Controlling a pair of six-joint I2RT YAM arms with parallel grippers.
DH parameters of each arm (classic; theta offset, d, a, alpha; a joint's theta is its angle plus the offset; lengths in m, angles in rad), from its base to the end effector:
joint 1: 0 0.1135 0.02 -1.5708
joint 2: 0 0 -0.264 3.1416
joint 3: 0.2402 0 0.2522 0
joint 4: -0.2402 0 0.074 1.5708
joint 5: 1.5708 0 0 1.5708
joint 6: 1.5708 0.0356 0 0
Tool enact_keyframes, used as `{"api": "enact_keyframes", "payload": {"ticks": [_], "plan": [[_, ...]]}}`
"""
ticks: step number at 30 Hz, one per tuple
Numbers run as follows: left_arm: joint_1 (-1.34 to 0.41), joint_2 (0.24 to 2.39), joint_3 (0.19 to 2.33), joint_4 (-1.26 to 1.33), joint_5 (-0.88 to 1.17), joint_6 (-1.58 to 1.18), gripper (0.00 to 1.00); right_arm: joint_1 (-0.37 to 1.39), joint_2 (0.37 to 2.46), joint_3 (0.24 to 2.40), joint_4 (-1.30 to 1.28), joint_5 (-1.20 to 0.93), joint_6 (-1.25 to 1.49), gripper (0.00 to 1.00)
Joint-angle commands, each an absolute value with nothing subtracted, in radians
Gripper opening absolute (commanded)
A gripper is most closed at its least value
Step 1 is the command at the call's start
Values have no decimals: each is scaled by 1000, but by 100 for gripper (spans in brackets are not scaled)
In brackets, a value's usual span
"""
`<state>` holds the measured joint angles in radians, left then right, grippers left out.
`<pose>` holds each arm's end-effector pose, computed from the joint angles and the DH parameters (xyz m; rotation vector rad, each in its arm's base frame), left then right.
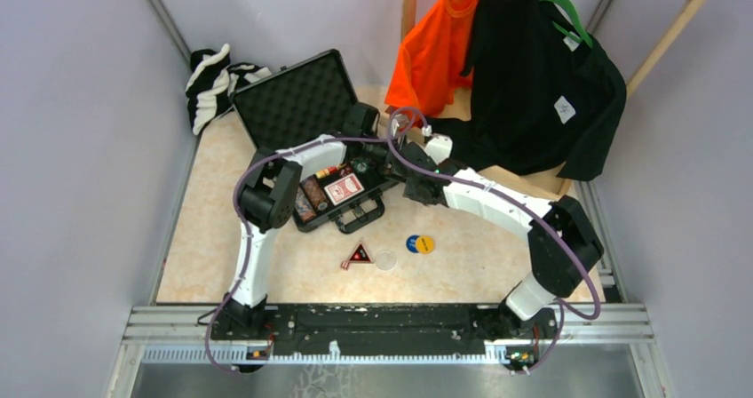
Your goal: Pack up texas hold em set
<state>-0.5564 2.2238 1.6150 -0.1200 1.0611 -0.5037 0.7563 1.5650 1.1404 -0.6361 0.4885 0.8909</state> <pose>0.3944 -0.2819 0.1715 0.6841 2.3505 -1.7345 0.2427 0.2060 0.2392 0.3231 2.4300 0.0536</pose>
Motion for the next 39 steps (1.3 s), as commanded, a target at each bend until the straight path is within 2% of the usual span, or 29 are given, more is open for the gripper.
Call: {"api": "enact_keyframes", "payload": {"ticks": [1, 10, 11, 12, 13, 14, 16, 20, 24, 28, 31, 34, 39], "plan": [[-560, 2260, 1675, -198, 1113, -473, 62, 774, 1568, 1194, -612, 507, 878, 37], [-560, 2274, 1694, -237, 1137, -445, 60, 777, 1578, 1208, -623, 529, 876, 39], [-560, 2272, 1692, -238, 1135, -445, 60, 773, 1572, 1200, -624, 548, 870, 44], [-559, 2266, 1692, -238, 1127, -442, 60, 760, 1561, 1186, -625, 549, 865, 54], [-558, 2258, 1690, -238, 1115, -436, 61, 734, 1540, 1166, -626, 530, 864, 70], [-557, 2247, 1687, -238, 1095, -426, 62, 701, 1506, 1130, -618, 504, 860, 78], [-558, 2220, 1682, -230, 1062, -401, 65, 614, 1395, 1046, -609, 476, 865, 84], [-558, 2144, 1663, -208, 937, -353, 70, 403, 1160, 896, -662, 500, 899, 83], [-569, 1997, 1583, -151, 684, -270, 76, 235, 1006, 806, -738, 533, 860, 81], [-560, 1879, 1474, -45, 525, -180, 85, 6, 963, 735, -717, 324, 808, 81], [-521, 1826, 1404, 32, 559, -146, 88, -107, 980, 704, -689, 243, 762, 79], [-467, 1789, 1300, 128, 614, -175, 99, -130, 1032, 713, -686, 230, 748, 78], [-376, 1784, 1175, 313, 697, -331, 100, -133, 1087, 670, -611, 189, 750, 75]]}}
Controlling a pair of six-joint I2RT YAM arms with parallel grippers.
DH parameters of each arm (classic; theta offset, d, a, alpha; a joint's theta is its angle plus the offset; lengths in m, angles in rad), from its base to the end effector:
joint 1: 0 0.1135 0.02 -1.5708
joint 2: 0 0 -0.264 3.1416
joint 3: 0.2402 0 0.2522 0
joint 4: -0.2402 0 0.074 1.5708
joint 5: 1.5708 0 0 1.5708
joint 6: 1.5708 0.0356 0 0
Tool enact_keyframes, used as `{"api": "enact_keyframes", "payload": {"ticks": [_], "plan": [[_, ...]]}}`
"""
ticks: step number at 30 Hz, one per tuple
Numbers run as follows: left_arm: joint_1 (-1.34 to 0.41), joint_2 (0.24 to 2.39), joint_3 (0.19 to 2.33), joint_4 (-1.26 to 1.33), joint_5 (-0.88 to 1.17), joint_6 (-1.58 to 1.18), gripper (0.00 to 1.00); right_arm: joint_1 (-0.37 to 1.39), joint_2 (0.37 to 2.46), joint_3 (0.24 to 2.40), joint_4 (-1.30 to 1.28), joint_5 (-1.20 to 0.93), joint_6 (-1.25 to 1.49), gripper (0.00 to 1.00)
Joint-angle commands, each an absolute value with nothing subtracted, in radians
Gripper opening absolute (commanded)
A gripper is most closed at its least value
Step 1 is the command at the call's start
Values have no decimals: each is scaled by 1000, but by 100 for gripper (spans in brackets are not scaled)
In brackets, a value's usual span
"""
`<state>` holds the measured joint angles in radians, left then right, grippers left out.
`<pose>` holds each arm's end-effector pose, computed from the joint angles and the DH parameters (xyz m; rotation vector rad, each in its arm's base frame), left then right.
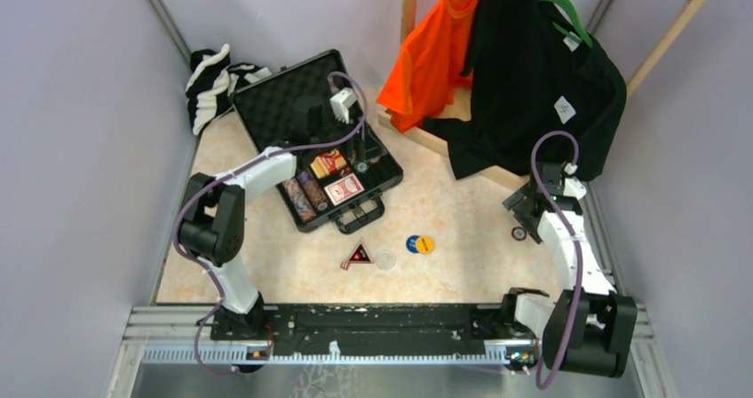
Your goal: Pack up texas hold em set
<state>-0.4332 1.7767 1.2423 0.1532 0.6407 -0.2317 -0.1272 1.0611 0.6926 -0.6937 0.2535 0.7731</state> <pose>0.3637 -0.1916 0.2606 0.6389 1.9180 -1.0542 0.1914 -0.0335 0.2169 1.1996 2.2859 -0.0990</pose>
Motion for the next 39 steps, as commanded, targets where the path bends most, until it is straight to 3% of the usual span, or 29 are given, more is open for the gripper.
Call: {"api": "enact_keyframes", "payload": {"ticks": [1, 7, 9, 13, 17, 33, 39], "plan": [[-365, 1786, 1172, 321, 694, -361, 100, -133, 1102, 662, -592, 174, 750, 74], [-360, 1653, 1101, 262, 445, -202, 100, -133, 1196, 665, -546, 164, 718, 68], [-348, 1614, 1047, 338, 491, -216, 100, -134, 1200, 668, -550, 178, 706, 67], [-297, 1639, 897, 734, 661, -406, 99, -140, 1200, 672, -565, 211, 685, 65], [-283, 1691, 978, 604, 720, -372, 99, -176, 1198, 651, -559, 191, 677, 65], [-284, 1667, 979, 584, 722, -375, 99, -233, 1286, 582, -471, 169, 693, 60], [-284, 1670, 979, 589, 728, -384, 99, -235, 1277, 584, -478, 171, 692, 47]]}}
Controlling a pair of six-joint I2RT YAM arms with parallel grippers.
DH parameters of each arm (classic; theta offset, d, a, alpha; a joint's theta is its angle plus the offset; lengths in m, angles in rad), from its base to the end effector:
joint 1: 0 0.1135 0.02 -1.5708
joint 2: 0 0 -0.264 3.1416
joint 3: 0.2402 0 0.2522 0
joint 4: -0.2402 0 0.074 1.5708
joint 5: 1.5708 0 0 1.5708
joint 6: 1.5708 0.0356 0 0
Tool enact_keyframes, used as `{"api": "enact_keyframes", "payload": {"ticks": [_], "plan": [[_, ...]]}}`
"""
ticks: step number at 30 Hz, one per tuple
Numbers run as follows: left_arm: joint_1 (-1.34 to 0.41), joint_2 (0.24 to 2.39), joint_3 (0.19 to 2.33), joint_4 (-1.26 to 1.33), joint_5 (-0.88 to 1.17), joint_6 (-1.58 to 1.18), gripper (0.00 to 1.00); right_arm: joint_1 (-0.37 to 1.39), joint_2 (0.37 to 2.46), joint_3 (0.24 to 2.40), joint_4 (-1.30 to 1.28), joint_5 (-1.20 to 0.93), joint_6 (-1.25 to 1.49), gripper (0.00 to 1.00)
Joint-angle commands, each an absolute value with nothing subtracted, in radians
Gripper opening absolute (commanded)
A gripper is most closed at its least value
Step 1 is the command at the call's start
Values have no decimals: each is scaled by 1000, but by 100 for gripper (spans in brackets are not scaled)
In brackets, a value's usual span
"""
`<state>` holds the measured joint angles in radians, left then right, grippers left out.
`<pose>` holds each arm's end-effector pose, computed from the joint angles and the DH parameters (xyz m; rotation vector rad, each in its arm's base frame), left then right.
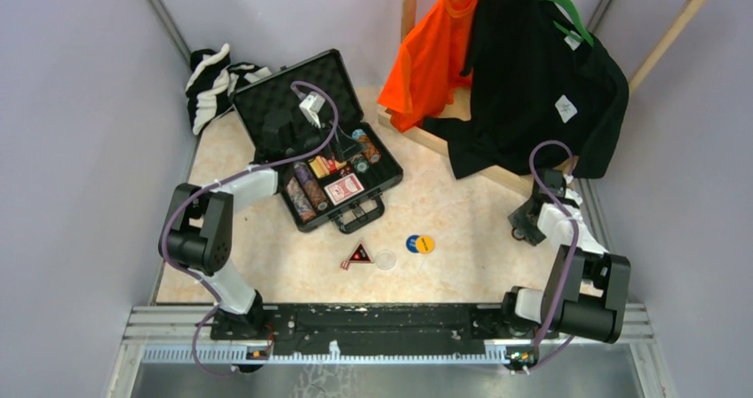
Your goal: Pack up texas hold em set
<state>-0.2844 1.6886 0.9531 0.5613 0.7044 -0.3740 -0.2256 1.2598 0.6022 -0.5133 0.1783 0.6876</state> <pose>0.3511 -0.1267 0.2383 0.4609 1.7720 -1.0833 0.2054 -0.0536 0.1622 1.2392 2.4112 -0.1101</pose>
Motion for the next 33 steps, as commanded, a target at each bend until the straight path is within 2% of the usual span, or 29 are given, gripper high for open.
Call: {"api": "enact_keyframes", "payload": {"ticks": [1, 6, 8, 11, 14, 17, 24, 33], "plan": [[-284, 1671, 980, 589, 730, -384, 99, -235, 1271, 582, -479, 167, 691, 46], [-284, 1680, 983, 585, 736, -391, 99, -234, 1253, 572, -491, 162, 677, 46], [-284, 1681, 985, 582, 735, -391, 99, -234, 1255, 570, -495, 159, 651, 48], [-284, 1687, 989, 578, 736, -391, 99, -233, 1260, 570, -501, 150, 633, 57], [-283, 1694, 994, 574, 739, -393, 99, -228, 1265, 568, -509, 155, 624, 59], [-284, 1698, 996, 571, 737, -392, 99, -212, 1281, 575, -527, 179, 616, 59], [-282, 1704, 999, 561, 734, -386, 99, -153, 1287, 572, -571, 241, 625, 51], [-281, 1707, 1001, 560, 743, -391, 99, -144, 1309, 580, -583, 266, 629, 52]]}}
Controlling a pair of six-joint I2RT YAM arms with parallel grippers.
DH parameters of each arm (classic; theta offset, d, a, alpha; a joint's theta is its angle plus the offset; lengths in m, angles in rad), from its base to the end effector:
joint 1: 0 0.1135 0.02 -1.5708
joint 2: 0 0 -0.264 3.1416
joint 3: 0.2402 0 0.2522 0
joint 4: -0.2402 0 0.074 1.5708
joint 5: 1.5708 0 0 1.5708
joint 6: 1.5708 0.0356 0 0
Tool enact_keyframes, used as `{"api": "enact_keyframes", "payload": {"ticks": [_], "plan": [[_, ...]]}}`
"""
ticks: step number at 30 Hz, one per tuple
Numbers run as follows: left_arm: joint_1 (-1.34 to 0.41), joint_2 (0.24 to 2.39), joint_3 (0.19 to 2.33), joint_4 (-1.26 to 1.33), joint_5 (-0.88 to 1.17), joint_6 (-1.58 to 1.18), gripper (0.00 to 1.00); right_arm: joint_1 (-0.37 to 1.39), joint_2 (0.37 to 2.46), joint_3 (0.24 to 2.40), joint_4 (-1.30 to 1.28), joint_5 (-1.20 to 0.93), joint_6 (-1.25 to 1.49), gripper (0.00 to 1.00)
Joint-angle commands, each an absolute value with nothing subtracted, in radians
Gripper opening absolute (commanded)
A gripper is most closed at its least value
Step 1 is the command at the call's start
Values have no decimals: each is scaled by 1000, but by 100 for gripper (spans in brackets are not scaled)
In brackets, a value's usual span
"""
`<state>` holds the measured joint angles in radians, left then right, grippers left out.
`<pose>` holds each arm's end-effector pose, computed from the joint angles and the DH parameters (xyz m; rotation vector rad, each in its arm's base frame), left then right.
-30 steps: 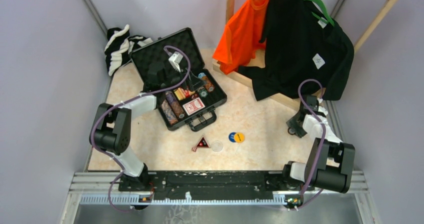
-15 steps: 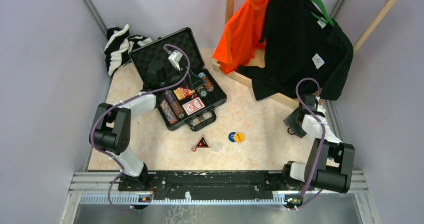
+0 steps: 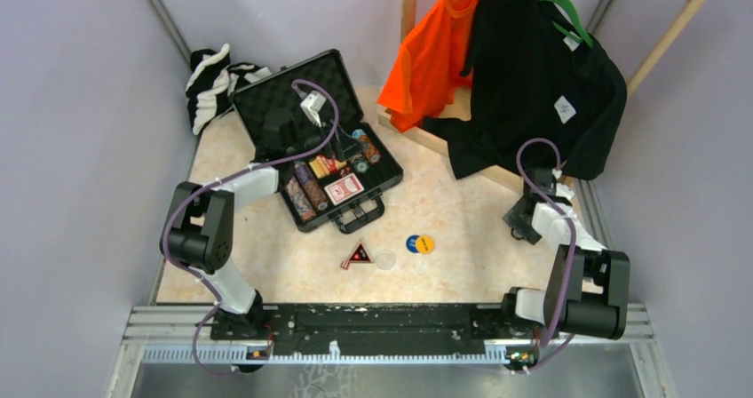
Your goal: Pack up texas hold em set
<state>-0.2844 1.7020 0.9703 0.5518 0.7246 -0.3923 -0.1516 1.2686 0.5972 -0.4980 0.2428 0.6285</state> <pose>0.3542 -0.1281 0.2382 0.4598 1.7829 -1.1140 0.2092 -0.0406 0.1602 1.0845 2.4624 -0.1896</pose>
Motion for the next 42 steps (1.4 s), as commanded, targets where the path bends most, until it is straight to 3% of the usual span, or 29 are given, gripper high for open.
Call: {"api": "enact_keyframes", "payload": {"ticks": [1, 8, 19, 34, 42], "plan": [[-281, 1707, 1000, 560, 742, -391, 99, -144, 1313, 581, -584, 269, 632, 52], [-281, 1710, 998, 557, 742, -389, 99, -126, 1355, 592, -598, 304, 636, 52], [-276, 1712, 999, 563, 756, -399, 99, -109, 1335, 588, -603, 312, 645, 40], [-277, 1747, 1030, 536, 777, -398, 99, -85, 1220, 639, -668, 303, 644, 38], [-300, 1837, 1136, 392, 843, -381, 99, 39, 1242, 694, -680, 316, 688, 38]]}}
